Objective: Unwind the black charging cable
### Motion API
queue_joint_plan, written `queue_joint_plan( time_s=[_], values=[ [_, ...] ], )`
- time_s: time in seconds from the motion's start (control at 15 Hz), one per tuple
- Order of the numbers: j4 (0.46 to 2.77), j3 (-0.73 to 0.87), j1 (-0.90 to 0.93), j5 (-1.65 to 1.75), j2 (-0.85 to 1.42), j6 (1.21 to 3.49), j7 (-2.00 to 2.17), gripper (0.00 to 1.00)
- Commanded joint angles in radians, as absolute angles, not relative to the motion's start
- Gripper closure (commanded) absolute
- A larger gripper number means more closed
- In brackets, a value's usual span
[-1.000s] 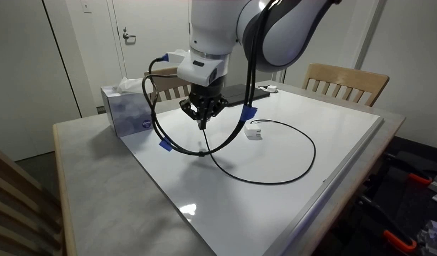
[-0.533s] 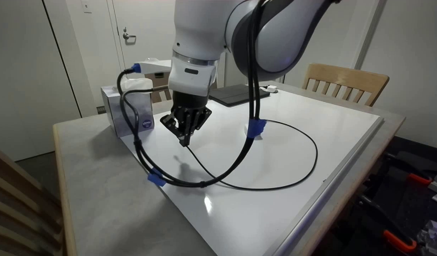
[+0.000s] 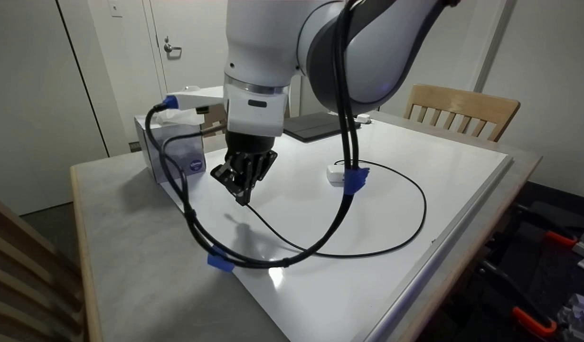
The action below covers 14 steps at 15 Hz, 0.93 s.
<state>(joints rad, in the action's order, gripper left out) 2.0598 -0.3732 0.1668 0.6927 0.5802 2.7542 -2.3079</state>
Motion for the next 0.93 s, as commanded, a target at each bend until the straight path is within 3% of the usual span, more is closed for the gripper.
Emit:
queue_joint_plan(
  time_s=[0.0, 0.2, 0.27, 0.4, 0.47, 0.6, 0.67, 0.73, 0.87],
  values=[
    [2.02, -0.428, 0.162, 0.631, 0.639, 2.742, -2.528, 0.99],
    [1.987, -0.464, 0.165, 0.585, 0.677, 2.728, -2.721, 0.99],
    [1.966, -0.611, 0.04, 0.807, 0.736, 2.684, -2.6, 0.99],
    [1.941, -0.605, 0.065, 0.785, 0.748, 2.658, -2.731, 0.99],
    [1.928, -0.743, -0.045, 0.975, 0.82, 2.596, -2.609, 0.99],
    [1.905, -0.715, -0.018, 0.921, 0.812, 2.552, -2.692, 0.99],
    [1.901, -0.79, -0.077, 1.028, 0.856, 2.491, -2.608, 0.72],
    [1.896, -0.767, -0.065, 1.014, 0.839, 2.484, -2.608, 0.7],
    [1.892, -0.743, -0.059, 0.998, 0.81, 2.474, -2.599, 0.57]
  ],
)
